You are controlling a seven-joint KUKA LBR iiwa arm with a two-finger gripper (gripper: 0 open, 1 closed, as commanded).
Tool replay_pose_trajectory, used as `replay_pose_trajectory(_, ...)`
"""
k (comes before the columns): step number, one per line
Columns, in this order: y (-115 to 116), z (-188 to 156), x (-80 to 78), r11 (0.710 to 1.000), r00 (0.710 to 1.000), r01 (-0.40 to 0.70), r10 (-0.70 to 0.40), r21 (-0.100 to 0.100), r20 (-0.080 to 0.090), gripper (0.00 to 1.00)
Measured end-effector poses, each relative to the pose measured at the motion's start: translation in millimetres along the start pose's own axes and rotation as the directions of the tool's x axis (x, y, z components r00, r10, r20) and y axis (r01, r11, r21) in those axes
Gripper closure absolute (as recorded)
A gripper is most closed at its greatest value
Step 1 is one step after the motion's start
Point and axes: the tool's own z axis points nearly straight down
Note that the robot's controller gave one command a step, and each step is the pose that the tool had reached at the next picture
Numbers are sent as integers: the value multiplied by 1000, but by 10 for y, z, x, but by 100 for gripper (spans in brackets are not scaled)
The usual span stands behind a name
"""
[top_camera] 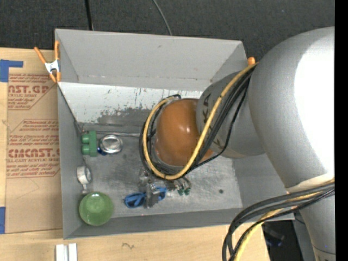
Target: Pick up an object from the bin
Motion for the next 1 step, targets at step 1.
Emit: replay_pose_trajectory(1,-282,-1659,237,960,960,282,-282,3,4,100)
